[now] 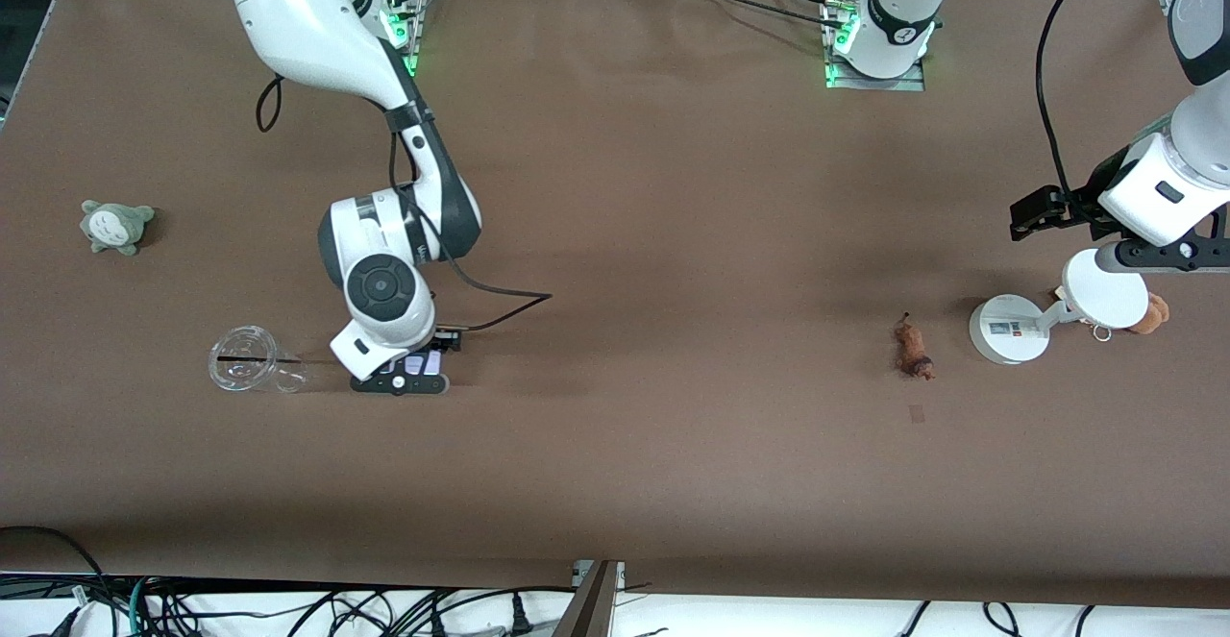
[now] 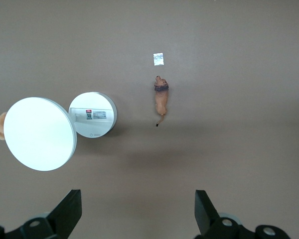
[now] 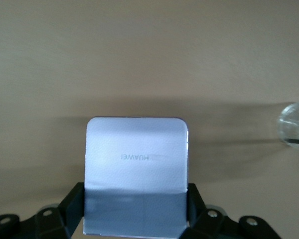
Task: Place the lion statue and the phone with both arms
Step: 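Carry the white phone with the right gripper beside the glass cup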
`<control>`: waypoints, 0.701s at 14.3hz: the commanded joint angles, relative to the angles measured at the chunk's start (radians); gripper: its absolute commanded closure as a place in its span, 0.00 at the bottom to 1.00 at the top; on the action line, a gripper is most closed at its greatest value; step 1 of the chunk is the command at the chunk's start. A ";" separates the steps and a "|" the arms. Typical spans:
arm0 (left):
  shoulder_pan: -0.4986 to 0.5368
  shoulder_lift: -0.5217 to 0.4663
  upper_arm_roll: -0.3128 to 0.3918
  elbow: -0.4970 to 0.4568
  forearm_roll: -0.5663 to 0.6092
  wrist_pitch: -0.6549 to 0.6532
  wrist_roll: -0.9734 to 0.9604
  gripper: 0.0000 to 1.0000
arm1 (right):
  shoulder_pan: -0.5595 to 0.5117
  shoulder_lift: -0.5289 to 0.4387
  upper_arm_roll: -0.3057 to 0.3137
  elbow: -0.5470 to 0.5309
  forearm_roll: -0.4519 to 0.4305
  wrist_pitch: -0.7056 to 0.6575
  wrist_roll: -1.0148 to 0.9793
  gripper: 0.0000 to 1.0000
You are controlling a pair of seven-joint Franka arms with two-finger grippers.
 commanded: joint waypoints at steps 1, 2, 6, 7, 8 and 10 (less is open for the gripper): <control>-0.006 0.005 -0.002 0.024 0.001 -0.015 -0.012 0.00 | -0.013 -0.030 -0.028 -0.062 0.001 0.006 -0.088 0.74; -0.006 0.008 -0.002 0.038 0.001 -0.015 -0.012 0.00 | -0.026 -0.030 -0.029 -0.068 0.001 0.006 -0.117 0.74; -0.008 0.025 0.001 0.053 0.001 0.022 -0.014 0.00 | -0.071 -0.032 -0.032 -0.090 0.001 0.009 -0.208 0.74; -0.008 0.031 0.001 0.056 0.002 0.025 -0.014 0.00 | -0.080 -0.032 -0.032 -0.095 0.001 0.016 -0.212 0.74; -0.006 0.031 0.001 0.055 0.004 0.040 -0.012 0.00 | -0.092 -0.030 -0.031 -0.098 0.001 0.030 -0.220 0.74; -0.005 0.031 0.001 0.056 0.007 0.051 -0.012 0.00 | -0.109 -0.029 -0.031 -0.117 0.001 0.080 -0.241 0.74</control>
